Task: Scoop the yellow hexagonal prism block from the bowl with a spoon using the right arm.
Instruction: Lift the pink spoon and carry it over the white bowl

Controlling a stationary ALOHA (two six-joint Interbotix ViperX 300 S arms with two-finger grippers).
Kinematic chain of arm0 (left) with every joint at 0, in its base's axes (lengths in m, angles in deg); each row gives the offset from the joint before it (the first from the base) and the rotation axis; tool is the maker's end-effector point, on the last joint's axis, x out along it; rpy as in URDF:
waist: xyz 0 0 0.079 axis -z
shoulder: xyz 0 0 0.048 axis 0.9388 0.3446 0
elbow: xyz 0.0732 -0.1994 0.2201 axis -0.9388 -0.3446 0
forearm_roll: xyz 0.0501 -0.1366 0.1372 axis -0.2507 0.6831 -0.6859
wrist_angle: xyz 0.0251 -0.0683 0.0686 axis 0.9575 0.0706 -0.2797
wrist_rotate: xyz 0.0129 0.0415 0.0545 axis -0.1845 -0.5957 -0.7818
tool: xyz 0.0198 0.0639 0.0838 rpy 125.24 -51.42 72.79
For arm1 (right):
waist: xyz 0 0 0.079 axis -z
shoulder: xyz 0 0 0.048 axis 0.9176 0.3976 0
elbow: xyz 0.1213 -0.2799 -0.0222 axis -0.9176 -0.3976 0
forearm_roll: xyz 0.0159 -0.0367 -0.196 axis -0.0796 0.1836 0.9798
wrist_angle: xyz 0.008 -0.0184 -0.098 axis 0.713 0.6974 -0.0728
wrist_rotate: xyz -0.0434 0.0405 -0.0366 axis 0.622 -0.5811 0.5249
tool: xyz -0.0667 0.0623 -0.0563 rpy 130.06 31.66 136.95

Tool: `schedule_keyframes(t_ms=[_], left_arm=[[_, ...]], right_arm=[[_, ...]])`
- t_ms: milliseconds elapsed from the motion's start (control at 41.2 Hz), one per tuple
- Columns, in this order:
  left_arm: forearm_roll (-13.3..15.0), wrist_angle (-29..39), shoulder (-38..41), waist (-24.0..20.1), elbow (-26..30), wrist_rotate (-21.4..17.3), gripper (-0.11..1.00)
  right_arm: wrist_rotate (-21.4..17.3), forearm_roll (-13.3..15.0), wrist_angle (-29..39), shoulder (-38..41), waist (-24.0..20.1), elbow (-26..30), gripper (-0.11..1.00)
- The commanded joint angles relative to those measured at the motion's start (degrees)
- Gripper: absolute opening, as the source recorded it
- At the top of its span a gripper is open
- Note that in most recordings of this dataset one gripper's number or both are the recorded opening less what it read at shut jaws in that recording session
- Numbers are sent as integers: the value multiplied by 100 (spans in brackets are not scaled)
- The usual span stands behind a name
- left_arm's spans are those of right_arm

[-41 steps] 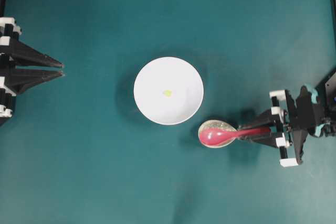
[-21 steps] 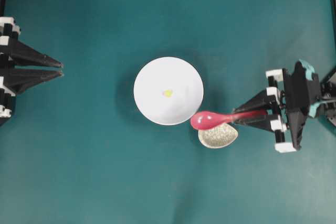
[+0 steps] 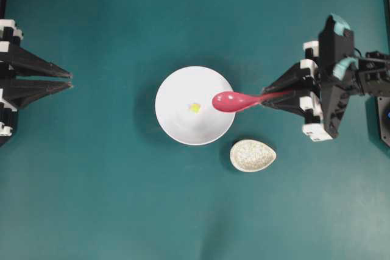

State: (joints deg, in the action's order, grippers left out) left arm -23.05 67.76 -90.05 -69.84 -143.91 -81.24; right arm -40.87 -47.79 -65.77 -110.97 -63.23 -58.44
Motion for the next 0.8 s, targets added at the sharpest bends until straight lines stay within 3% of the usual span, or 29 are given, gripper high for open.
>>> schedule_keyframes(t_ms=[0, 194, 509, 776], left_arm=[[-18, -18, 35, 0, 167, 9, 19], [-18, -18, 35, 0, 167, 9, 19], [-9, 18, 35, 0, 167, 9, 19], [-9, 141, 26, 0, 167, 18, 19]], right_arm=[[-9, 18, 325, 53, 167, 396, 25], [-26, 70, 1222, 439, 281, 932, 25], [-114, 167, 2092, 1020, 308, 1740, 25], [-633, 255, 2751, 1485, 466, 2215, 25]])
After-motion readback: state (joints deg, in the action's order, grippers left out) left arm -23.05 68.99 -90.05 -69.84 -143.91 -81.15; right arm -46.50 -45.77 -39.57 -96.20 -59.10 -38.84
